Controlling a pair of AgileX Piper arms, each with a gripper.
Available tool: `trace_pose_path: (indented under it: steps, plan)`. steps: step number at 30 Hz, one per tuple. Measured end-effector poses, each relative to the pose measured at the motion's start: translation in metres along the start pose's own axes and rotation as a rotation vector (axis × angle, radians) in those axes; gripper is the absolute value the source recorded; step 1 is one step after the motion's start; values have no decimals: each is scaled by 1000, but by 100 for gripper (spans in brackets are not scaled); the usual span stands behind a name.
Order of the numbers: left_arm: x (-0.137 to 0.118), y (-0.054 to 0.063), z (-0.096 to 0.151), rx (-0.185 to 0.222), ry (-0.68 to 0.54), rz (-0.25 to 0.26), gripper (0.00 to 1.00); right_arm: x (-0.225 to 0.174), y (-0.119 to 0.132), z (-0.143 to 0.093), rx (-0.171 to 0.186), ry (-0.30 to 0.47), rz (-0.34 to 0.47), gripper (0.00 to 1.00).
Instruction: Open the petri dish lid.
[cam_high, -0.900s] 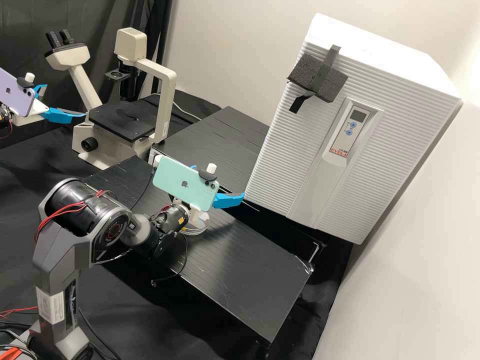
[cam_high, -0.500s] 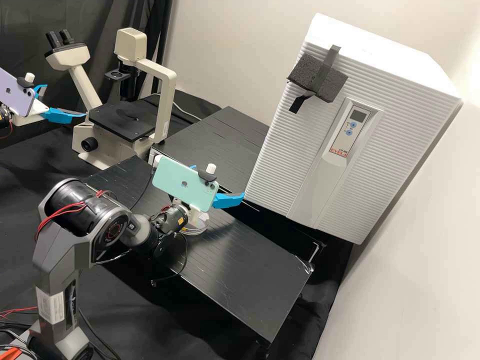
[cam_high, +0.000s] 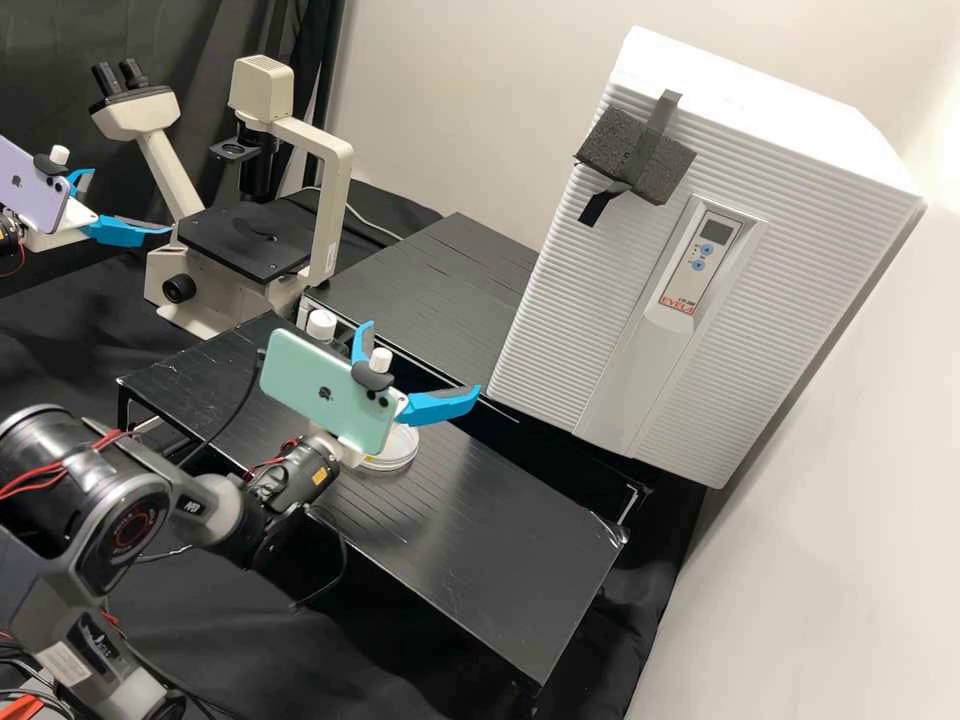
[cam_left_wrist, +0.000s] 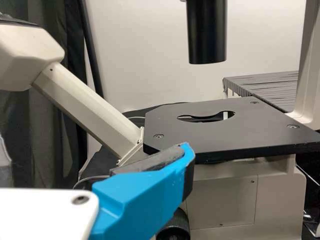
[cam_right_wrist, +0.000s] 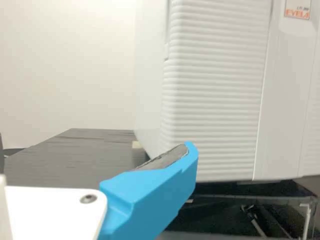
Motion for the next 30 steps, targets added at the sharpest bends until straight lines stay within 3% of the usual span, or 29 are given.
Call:
trace_pose_path:
  steps: [10, 29, 30]
  plan:
    - [0, 0, 0, 0, 0, 0, 100, -28, -16, 15, -14, -83, -66, 100]
    - [0, 0, 0, 0, 0, 0, 100, -40, -24, 21, -28, -120, -109, 100]
    - [0, 0, 0, 0, 0, 0, 100, -40, -24, 22, -28, -122, -111, 0]
